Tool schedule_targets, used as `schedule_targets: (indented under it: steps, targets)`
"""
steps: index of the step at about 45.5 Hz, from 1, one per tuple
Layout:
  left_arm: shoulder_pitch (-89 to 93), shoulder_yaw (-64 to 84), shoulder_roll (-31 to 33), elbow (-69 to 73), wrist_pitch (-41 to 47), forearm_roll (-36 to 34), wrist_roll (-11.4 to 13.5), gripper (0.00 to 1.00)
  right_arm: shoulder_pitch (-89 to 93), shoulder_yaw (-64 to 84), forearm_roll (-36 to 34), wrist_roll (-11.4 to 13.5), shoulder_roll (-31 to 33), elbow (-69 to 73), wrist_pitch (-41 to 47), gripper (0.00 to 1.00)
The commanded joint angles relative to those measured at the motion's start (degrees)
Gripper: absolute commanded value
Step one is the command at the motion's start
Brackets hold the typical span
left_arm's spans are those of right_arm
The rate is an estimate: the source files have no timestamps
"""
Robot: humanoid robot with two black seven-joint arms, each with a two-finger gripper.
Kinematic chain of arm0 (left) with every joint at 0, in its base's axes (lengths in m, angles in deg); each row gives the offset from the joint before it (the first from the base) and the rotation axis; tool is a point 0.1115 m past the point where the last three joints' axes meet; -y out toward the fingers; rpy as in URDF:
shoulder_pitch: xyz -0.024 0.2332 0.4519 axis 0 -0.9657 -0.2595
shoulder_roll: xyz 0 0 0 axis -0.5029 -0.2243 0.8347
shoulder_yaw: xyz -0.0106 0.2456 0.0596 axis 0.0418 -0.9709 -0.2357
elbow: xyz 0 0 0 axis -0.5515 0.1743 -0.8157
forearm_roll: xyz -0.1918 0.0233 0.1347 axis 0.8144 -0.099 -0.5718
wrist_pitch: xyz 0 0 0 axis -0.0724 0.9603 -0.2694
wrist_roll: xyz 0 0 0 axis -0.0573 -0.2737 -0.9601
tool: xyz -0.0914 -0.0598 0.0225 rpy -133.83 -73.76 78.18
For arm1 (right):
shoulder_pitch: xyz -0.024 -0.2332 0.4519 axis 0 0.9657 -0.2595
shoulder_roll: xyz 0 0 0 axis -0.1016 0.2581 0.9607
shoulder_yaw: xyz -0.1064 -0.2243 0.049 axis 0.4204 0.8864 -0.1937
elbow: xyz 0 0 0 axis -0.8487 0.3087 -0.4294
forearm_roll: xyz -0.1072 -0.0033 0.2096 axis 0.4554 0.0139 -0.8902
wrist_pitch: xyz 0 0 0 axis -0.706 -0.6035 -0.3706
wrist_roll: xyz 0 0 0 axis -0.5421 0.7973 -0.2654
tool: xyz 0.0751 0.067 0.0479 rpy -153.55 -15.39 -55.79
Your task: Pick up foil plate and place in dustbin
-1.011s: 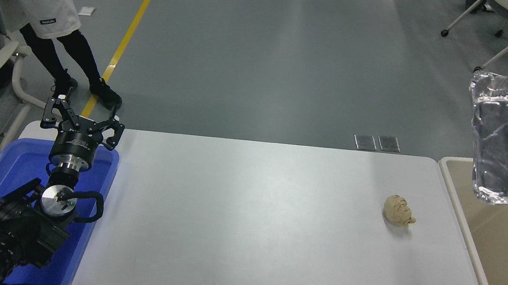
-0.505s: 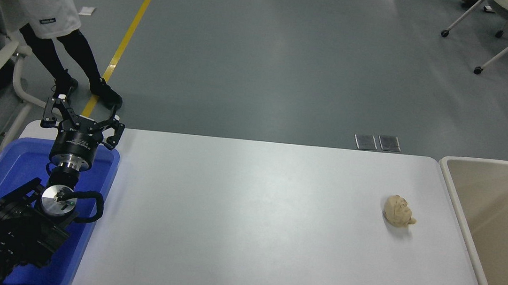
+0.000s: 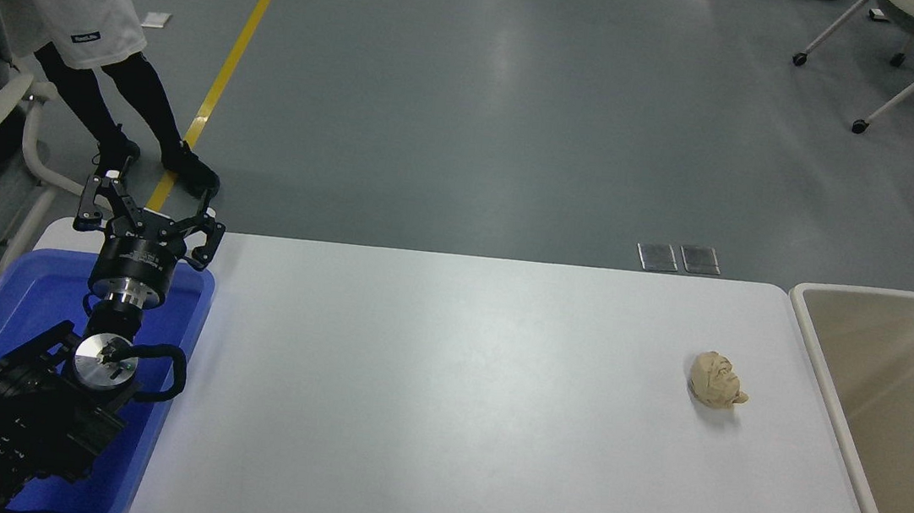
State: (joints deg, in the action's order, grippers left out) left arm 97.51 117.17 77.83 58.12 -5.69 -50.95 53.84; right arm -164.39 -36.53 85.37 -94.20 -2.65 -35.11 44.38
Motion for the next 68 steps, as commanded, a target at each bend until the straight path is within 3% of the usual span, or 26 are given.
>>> schedule_targets:
  steps: [1, 14, 29, 55, 61, 68]
  targets:
    - [0.0, 0.0, 0.0, 0.0, 0.0, 0.0, 0.0, 0.99, 9.2, -2.0, -7.0, 0.0, -0.7, -2.3, -5.8, 0.0]
    - [0.0, 0.0, 0.0, 0.0, 0.0, 0.0, 0.0, 0.99, 21.9, -3.1, -16.7, 0.1, -7.1, -4.9, -25.8, 0.0]
    - [0.0, 0.0, 0.0, 0.1, 0.0, 0.0, 0.0, 0.99, 35.0, -7.4, -26.8, 0.1, -16.7, -13.8, -38.0, 0.0]
    - [0.0, 0.0, 0.0, 0.0, 0.0, 0.0, 0.0, 0.99, 44.0, -20.0, -27.3, 0.1, -26.8, -21.8, -51.8, 0.0]
    - [0.0, 0.0, 0.0, 0.1, 0.0, 0.0, 0.0, 0.99, 44.6, -19.3, -27.2, 2.2, -29.7, -24.9, -56.8, 0.0]
    - [0.0, 0.0, 0.0, 0.0, 0.0, 0.0, 0.0, 0.99, 45.1, -19.5, -27.3, 2.2, -30.8, -25.0, -57.2, 0.0]
